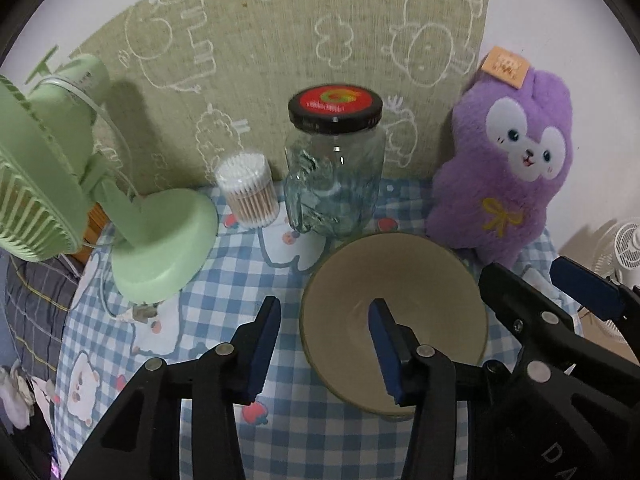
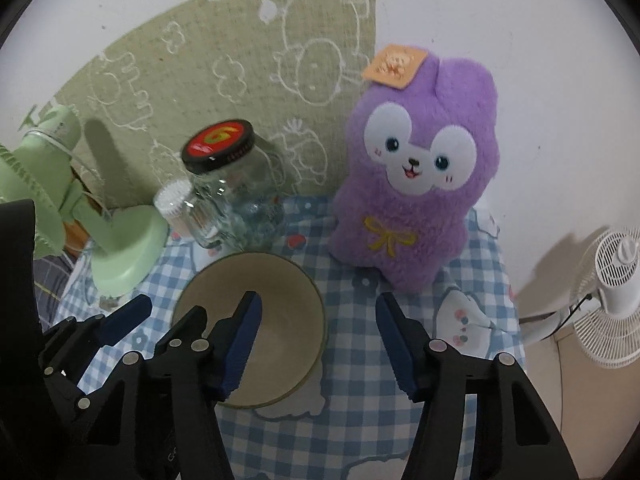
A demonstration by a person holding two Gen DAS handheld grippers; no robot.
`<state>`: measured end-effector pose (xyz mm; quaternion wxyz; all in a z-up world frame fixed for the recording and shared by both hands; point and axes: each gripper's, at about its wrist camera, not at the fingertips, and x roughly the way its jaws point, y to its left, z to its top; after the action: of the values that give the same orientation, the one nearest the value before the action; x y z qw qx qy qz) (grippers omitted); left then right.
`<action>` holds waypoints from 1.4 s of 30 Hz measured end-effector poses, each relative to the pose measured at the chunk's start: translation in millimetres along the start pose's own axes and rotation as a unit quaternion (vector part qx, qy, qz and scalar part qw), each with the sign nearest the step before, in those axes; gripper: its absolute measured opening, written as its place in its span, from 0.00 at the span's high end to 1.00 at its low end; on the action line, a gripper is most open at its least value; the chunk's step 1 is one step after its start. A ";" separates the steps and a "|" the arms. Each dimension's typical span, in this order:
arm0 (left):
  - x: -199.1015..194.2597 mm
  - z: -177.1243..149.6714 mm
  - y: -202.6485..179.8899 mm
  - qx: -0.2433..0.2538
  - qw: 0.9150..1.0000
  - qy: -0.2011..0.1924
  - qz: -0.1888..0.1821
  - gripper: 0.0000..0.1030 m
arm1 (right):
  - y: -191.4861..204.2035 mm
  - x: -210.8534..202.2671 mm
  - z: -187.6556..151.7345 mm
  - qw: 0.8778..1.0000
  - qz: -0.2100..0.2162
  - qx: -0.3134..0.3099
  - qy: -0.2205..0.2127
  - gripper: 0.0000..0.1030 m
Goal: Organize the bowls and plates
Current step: 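Close both tools on the rim of the remaining patterned bowl, then lift the patterned bowl with both tools and carry it toward the plate stack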
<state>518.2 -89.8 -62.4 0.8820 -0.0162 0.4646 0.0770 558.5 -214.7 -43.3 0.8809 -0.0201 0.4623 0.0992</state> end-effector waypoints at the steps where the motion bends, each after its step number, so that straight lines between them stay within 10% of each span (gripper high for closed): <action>1: 4.8 -0.3 -0.6 0.001 1.000 0.007 -0.003 0.57 | -0.4 3.0 -0.4 1.000 -0.001 -0.001 0.002 0.42; 19: 45.8 -9.4 2.8 -0.009 0.999 0.045 0.008 0.77 | -0.6 48.8 -10.0 0.998 0.006 0.015 0.060 0.78; 42: 56.4 -4.8 6.5 -0.004 0.997 0.071 -0.007 0.84 | 3.5 53.8 -10.4 0.997 -0.007 0.024 0.066 0.86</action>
<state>544.7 -77.0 -111.2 0.8472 -0.0288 0.5257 0.0716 579.2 -204.2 -93.0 0.8494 -0.0084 0.5216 0.0800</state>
